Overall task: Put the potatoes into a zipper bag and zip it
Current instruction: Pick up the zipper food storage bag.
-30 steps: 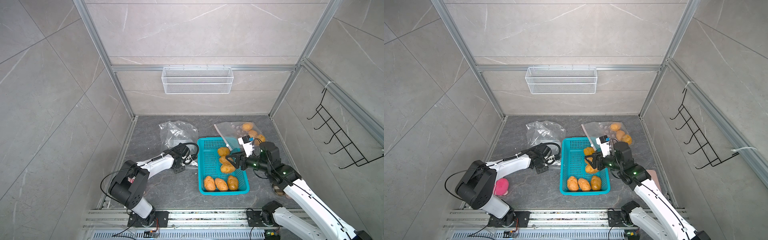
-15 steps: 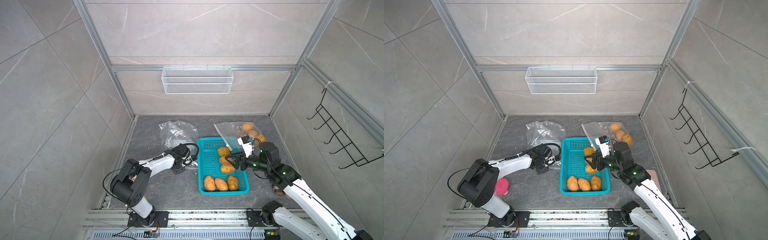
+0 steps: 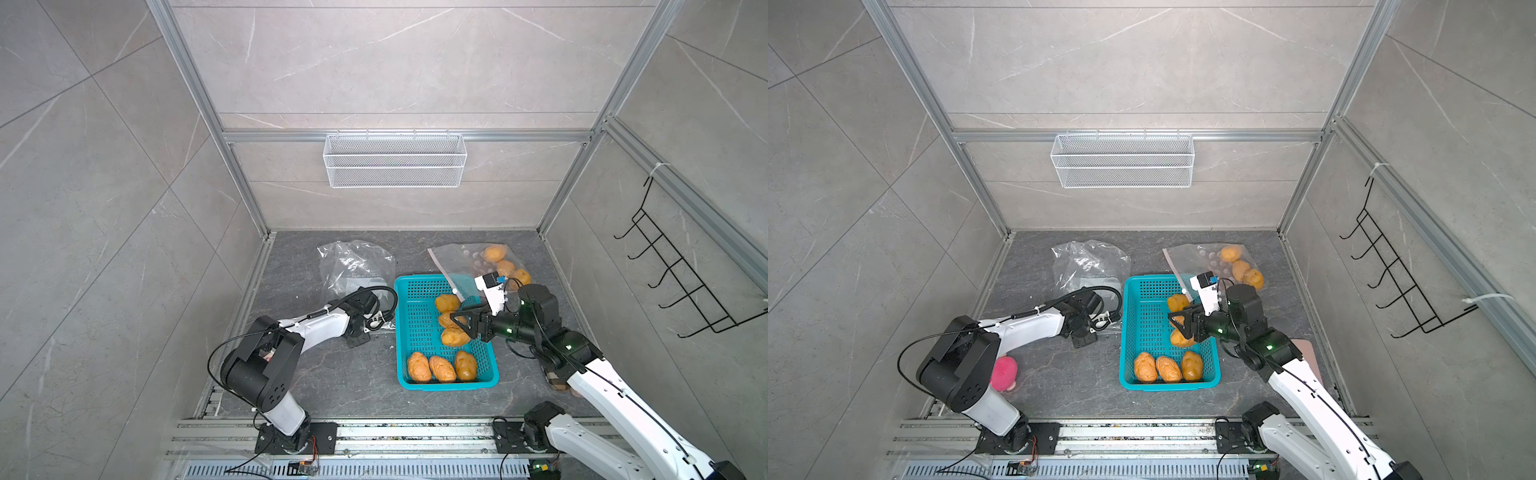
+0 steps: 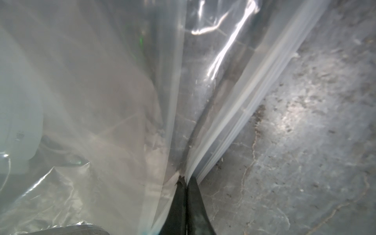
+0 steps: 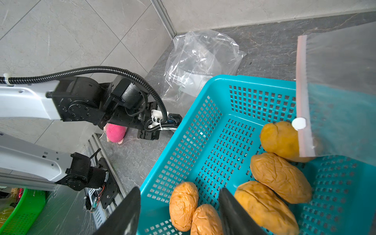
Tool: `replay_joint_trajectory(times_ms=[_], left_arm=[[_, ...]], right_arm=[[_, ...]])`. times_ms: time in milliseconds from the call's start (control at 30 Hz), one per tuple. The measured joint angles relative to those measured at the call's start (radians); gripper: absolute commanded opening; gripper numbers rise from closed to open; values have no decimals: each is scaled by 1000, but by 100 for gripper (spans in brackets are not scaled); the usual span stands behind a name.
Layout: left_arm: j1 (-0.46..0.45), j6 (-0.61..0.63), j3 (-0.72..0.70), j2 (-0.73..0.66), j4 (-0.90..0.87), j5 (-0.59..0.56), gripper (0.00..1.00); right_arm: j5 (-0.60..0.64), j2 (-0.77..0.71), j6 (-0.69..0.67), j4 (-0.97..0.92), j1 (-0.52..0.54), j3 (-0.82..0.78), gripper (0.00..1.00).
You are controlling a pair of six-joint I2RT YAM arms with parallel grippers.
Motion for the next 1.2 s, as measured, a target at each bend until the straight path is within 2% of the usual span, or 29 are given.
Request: replay_joint_trajectory(times_ms=[233, 367, 533, 700, 933, 1100, 1200], left_arm=[[0, -14, -9, -61, 20, -63, 0], [0, -76, 5, -163, -40, -99, 0], [0, -183, 74, -356, -162, -161, 0], [0, -333, 263, -486, -338, -273, 0], [0, -560, 634, -494, -638, -359, 0], [2, -673, 913, -476, -813, -385, 0], [4, -715, 973, -479, -854, -345, 0]], right_arm=[[3, 0, 0, 0, 4, 0, 62], [10, 0, 0, -3, 6, 0, 62], [14, 4, 0, -15, 12, 8, 62], [12, 13, 1, -13, 12, 35, 62], [-13, 63, 32, 2, 18, 84, 62], [-20, 104, 58, 13, 37, 129, 62], [-17, 119, 79, 39, 69, 152, 61]])
